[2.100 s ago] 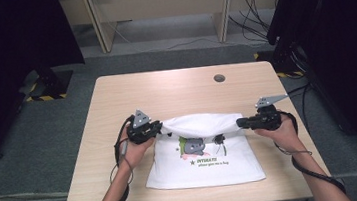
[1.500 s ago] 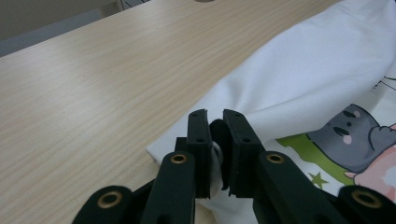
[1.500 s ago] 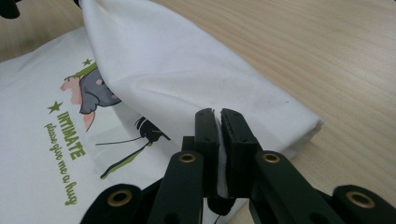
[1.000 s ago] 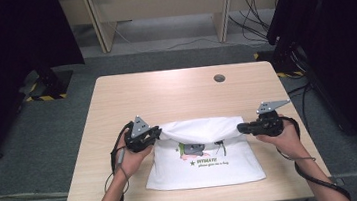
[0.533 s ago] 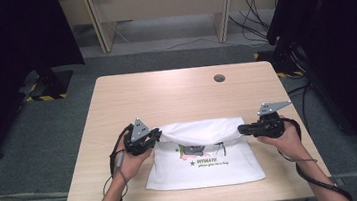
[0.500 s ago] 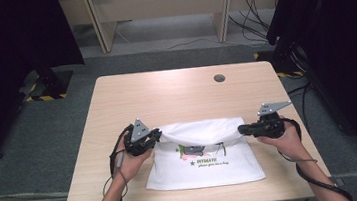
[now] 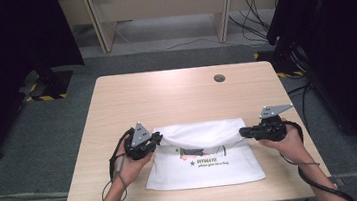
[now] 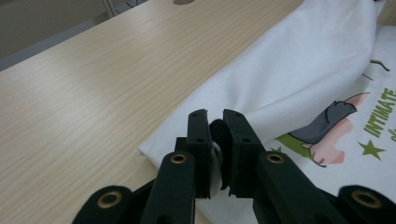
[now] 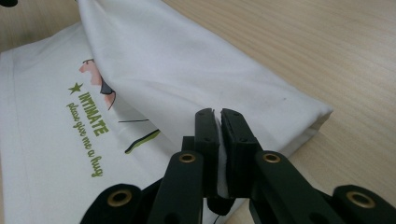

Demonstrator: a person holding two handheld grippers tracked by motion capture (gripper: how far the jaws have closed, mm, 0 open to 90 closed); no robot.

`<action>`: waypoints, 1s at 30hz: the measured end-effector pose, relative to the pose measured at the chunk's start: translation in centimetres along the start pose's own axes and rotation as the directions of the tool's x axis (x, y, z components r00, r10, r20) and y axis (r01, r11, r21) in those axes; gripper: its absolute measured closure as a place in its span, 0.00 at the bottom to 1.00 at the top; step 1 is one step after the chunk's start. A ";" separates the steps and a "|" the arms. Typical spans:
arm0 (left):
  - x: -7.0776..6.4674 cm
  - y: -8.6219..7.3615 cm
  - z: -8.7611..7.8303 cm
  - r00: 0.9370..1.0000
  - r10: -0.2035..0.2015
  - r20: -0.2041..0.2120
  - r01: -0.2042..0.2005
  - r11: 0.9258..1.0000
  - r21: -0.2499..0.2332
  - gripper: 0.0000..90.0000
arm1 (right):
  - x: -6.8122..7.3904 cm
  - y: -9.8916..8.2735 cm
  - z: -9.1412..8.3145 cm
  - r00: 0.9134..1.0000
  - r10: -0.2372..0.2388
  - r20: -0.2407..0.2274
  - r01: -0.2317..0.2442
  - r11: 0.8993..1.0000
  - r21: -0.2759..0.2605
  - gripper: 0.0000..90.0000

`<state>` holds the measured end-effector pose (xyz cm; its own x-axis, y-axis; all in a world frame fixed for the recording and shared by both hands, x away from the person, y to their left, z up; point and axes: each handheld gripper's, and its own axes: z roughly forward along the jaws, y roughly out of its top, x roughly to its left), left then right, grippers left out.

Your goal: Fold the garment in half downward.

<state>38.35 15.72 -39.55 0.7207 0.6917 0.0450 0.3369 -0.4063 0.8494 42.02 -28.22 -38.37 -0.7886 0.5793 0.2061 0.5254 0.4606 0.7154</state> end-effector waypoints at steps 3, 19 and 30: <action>-0.1 0.0 -0.2 1.000 0.008 0.003 -0.008 1.000 -0.001 0.90 | 0.2 -0.1 -0.1 1.000 -0.008 -0.001 0.008 1.000 0.003 0.95; -1.5 -0.7 -1.0 0.999 0.043 0.021 -0.043 0.999 0.013 0.90 | 0.9 -1.3 -0.3 1.000 -0.009 -0.014 0.009 1.000 0.008 0.95; -2.2 -0.8 -1.3 0.998 0.056 0.032 -0.057 0.998 0.007 0.90 | 1.7 -1.4 -0.7 1.000 -0.027 -0.016 0.027 1.000 0.006 0.95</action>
<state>35.70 15.33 -39.62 0.7574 0.6485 0.0762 0.2997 -0.4490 0.8418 39.73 -28.41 -38.59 -0.8075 0.5557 0.1978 0.5059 0.4800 0.7168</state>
